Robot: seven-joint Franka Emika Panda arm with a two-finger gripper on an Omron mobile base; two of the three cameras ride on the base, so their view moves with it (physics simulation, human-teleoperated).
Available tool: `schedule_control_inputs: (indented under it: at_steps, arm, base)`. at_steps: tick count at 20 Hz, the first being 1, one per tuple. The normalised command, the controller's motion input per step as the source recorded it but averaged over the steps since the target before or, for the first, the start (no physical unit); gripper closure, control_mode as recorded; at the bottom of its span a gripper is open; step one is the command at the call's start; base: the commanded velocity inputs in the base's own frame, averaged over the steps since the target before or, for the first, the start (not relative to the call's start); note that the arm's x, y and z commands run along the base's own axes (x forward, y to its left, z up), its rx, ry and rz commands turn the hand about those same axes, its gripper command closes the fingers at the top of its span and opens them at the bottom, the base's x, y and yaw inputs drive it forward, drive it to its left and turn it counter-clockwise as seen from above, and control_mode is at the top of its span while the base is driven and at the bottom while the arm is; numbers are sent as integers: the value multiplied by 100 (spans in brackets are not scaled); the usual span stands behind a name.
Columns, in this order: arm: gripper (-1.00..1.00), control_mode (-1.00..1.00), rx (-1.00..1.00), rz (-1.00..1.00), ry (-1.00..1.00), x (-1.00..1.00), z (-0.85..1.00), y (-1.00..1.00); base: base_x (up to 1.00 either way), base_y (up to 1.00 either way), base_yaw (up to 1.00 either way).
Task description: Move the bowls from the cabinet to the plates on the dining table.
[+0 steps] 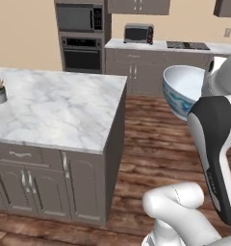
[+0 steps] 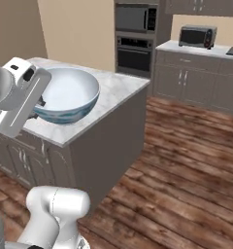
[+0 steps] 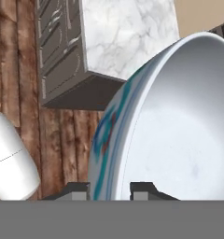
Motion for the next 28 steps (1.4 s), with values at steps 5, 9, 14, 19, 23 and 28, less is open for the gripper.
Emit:
schedule_control_inputs:
  at_steps: [5,9,14,19,23,28]
  arm:
    - [100,100,0,0,0,0,0,0]
    - [100,100,0,0,0,0,0,0]
    - [100,100,0,0,0,0,0,0]
    - [100,100,0,0,0,0,0,0]
    - [100,100,0,0,0,0,0,0]
    - [100,100,0,0,0,0,0,0]
  base:
    - [36,40,25]
    - [36,40,26]
    - [33,39,28]
    - [29,39,30]
    - [28,38,30]
    - [31,36,30]
